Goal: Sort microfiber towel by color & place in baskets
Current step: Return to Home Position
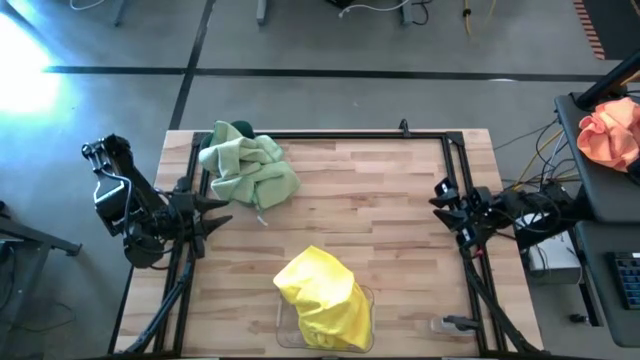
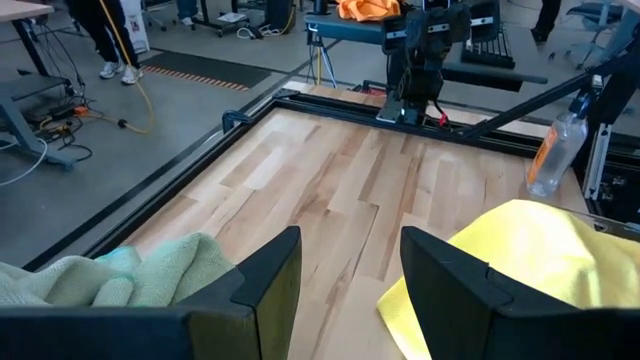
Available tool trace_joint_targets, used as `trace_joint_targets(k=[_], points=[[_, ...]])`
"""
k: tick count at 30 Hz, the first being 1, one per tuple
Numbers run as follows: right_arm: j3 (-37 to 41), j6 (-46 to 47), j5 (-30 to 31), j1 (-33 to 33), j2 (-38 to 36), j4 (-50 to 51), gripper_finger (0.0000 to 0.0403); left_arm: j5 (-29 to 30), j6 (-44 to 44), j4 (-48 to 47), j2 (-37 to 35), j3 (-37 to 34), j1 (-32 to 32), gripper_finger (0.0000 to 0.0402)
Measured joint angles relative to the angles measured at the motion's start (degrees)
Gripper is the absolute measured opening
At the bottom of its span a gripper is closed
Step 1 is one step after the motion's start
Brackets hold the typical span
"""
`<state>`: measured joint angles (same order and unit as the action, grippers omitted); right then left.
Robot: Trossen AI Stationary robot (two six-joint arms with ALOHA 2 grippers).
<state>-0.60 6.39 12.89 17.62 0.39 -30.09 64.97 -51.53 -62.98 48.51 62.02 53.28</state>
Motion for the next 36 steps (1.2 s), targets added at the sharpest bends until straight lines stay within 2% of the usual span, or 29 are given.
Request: trace_joint_targets(k=[5, 8, 13, 20, 28, 32, 36], points=[[0.0, 0.5, -1.4, 0.0, 0.0, 0.6, 0.0137, 0.0, 0.4, 0.4, 0.8, 0.0, 0.0, 0.0157], [0.0, 0.6, -1.5, 0.0, 0.0, 0.7, 0.0137, 0.0, 6.5, 0.1, 1.5, 0.0, 0.0, 0.0157], [0.0, 0.2, -1.5, 0.0, 0.0, 0.7, 0.0137, -1.2, 7.4, 3.4, 2.8, 0.0, 0.0, 0.0157], [0.0, 1.3, -1.5, 0.0, 0.0, 1.0, 0.0137, -15.5, 10.1, 7.8, 2.2, 0.0, 0.0, 0.0157], [0.0, 1.1, -1.4, 0.0, 0.1, 1.2, 0.0137, -33.1, 33.1, 25.6, -3.7, -1.0, 0.0, 0.0157], [0.0, 1.1, -1.4, 0.0, 0.1, 1.5, 0.0137, -37.4, 37.9, 29.1, -8.1, -2.6, 0.0, 0.0157], [0.0, 1.1, -1.5, 0.0, 0.1, 1.9, 0.0137, -42.5, 42.7, 36.6, -14.0, -8.4, 0.0, 0.0157]])
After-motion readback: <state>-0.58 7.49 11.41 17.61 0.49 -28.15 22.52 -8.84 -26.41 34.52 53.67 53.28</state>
